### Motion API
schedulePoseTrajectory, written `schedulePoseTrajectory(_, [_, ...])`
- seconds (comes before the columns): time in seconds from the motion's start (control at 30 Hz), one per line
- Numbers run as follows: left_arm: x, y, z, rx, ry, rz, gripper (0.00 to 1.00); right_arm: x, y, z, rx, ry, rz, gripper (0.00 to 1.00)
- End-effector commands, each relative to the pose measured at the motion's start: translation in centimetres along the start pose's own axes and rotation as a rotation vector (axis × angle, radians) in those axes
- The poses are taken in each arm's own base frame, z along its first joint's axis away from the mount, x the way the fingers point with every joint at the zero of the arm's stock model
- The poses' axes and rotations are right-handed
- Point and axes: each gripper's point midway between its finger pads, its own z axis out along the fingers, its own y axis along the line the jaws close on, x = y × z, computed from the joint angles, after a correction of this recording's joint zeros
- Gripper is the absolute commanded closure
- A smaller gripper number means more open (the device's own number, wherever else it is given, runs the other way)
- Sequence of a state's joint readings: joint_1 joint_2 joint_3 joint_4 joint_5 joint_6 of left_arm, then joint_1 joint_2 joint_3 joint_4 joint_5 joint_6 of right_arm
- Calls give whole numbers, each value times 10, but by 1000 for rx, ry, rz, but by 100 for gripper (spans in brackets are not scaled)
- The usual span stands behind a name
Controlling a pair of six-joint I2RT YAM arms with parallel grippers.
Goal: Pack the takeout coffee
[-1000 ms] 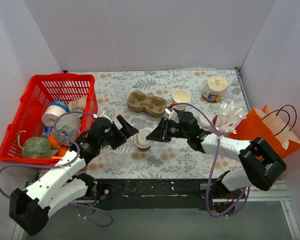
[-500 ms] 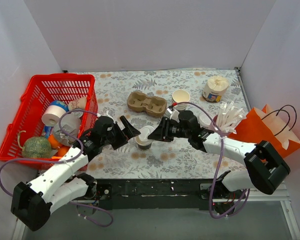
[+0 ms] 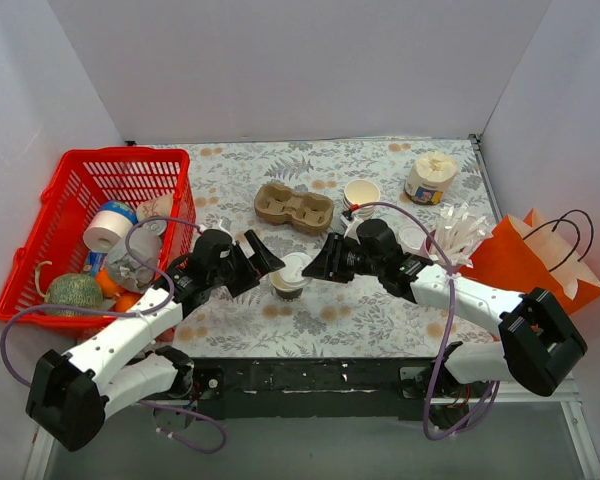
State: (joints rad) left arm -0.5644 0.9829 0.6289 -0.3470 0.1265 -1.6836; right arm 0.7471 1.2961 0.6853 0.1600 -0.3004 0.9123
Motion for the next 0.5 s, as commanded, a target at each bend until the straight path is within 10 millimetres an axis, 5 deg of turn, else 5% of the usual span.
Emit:
schedulePoseTrajectory(0.0, [-5, -12, 2, 45, -6, 12, 2, -18, 10, -1, 8, -52, -30, 51])
schedulePoseTrajectory(0.47, [-6, -14, 14, 47, 9, 35, 3, -11, 6, 15, 21, 42, -82, 51])
